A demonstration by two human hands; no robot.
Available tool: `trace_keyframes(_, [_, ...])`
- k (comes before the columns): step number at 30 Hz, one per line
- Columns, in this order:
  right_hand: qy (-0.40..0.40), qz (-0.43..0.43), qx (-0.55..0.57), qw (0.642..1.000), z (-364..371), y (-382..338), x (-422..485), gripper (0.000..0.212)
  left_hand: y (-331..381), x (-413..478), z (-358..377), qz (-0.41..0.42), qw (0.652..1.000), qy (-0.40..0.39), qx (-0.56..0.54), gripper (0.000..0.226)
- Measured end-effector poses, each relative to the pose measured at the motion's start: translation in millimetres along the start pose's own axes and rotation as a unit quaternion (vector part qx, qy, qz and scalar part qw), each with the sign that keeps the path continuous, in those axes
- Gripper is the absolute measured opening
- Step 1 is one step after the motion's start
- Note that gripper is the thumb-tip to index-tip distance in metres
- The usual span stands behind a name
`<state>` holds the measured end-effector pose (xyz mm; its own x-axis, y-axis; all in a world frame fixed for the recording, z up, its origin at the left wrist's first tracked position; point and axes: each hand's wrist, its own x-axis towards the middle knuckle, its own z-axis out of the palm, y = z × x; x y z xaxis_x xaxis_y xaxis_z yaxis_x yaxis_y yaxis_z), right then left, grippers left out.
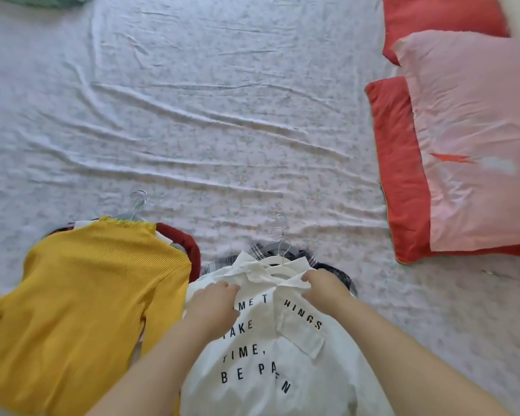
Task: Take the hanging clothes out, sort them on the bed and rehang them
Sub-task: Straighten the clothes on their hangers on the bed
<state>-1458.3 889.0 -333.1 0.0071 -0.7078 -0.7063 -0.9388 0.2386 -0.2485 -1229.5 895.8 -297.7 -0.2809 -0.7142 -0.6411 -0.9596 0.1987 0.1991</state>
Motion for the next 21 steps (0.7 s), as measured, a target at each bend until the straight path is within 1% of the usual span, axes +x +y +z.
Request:
trace_keyframes(5, [0.041,0.004,0.049,0.998,13.9,1.1,68.6,0.042,-11.8,46.6,24.7,-0.016,0.999,0.014,-0.028,0.048])
trace_keyframes(8, [0.073,0.012,0.087,0.993,20.0,-0.5,107.5,0.027,-19.5,69.8,39.8,-0.014,0.998,0.037,-0.043,0.048])
trace_keyframes(9, [0.081,0.019,0.1,0.991,22.2,-2.3,119.1,0.025,-22.5,76.8,45.2,-0.012,0.998,0.042,-0.049,0.049])
trace_keyframes(12, [0.097,0.031,0.149,0.984,30.1,-8.6,149.3,0.031,-29.6,92.0,60.3,-0.008,0.997,0.049,-0.065,0.051])
trace_keyframes(14, [0.105,0.032,0.168,0.98,34.9,-14.9,164.0,0.034,-32.4,96.9,68.9,-0.003,0.995,0.058,-0.076,0.048])
trace_keyframes(16, [0.128,0.035,0.18,0.975,38.0,-19.9,174.9,0.03,-34.6,99.8,75.1,0.005,0.993,0.074,-0.089,0.045])
trace_keyframes(19, [0.167,0.054,0.242,0.954,39.7,-19.7,182.3,0.025,-37.4,104.7,77.9,0.021,0.991,0.097,-0.094,0.042])
trace_keyframes(21, [0.187,0.067,0.317,0.927,36.4,-17.9,180.8,0.015,-38.0,107.3,76.4,0.029,0.989,0.11,-0.098,0.038])
